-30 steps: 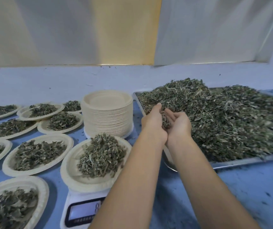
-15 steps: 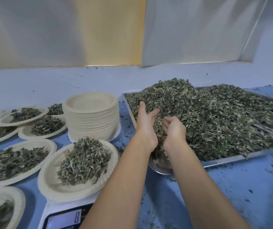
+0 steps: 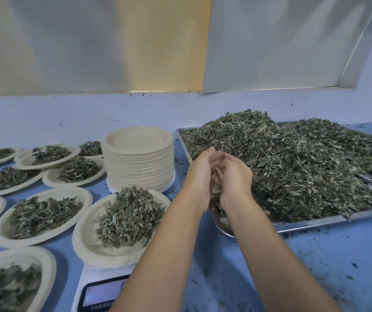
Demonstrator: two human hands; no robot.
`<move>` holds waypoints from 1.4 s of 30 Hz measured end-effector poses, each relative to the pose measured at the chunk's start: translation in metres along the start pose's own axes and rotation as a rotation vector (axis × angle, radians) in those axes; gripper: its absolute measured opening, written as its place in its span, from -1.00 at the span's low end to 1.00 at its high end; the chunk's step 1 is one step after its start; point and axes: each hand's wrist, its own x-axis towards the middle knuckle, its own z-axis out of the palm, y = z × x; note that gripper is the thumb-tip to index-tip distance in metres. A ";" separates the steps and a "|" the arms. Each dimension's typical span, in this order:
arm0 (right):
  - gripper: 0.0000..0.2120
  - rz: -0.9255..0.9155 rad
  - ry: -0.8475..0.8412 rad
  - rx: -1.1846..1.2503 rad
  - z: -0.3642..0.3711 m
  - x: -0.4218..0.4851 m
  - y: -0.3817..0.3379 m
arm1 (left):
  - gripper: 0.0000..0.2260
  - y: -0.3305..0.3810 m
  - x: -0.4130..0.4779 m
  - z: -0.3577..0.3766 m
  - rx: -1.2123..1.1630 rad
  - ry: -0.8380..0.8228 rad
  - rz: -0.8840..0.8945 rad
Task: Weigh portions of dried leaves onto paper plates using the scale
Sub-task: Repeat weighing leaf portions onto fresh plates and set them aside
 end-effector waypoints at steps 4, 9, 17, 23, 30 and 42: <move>-0.73 0.019 -0.076 0.118 0.016 -0.015 0.005 | -0.82 0.011 -0.011 -0.019 0.042 0.078 0.100; -0.74 -0.040 -0.206 0.002 0.033 -0.042 0.020 | -0.77 0.026 -0.034 -0.057 0.057 0.167 0.248; -0.77 -0.039 -0.308 -0.282 0.036 -0.059 0.044 | -0.81 0.050 -0.066 -0.126 0.060 0.262 0.334; -0.73 -0.089 -0.315 -0.430 0.031 -0.059 0.049 | -0.77 0.042 -0.074 -0.167 0.250 0.426 0.391; -0.70 -0.046 -0.345 -0.457 0.030 -0.060 0.056 | -0.76 0.026 -0.065 -0.188 0.286 0.578 0.320; -0.68 -0.058 -0.376 -0.446 0.033 -0.070 0.054 | -0.77 0.030 -0.060 -0.196 0.178 0.608 0.163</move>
